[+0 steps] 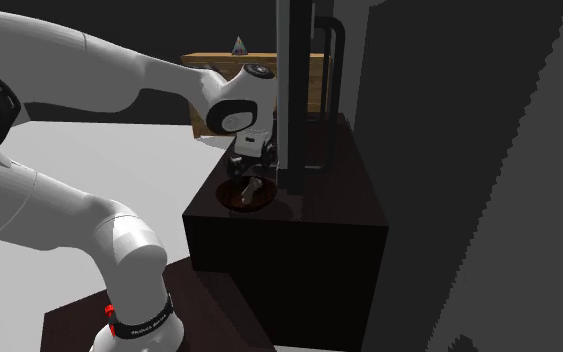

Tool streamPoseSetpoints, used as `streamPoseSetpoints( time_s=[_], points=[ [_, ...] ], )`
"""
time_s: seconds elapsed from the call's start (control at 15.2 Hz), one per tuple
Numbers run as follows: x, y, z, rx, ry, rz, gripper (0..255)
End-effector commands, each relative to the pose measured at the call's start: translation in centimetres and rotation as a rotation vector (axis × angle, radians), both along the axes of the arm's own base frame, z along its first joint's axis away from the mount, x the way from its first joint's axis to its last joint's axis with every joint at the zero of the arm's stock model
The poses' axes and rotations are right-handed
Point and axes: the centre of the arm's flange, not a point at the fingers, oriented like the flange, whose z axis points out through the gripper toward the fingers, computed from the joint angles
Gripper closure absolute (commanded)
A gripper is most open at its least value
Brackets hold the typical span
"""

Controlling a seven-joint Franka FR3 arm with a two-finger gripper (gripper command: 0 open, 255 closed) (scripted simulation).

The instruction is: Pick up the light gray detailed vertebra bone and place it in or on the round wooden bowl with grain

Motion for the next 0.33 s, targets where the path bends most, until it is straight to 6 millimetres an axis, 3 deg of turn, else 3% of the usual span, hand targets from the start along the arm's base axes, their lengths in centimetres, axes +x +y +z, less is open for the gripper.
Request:
streamPoseSetpoints(
  time_s=[0.0,0.26],
  points=[
    [0.69,-1.02,-0.91,-0.003,-0.004,-0.033,255],
    [0.07,-0.94,-1.28,-0.003,-0.004,-0.033,255]
  ],
)
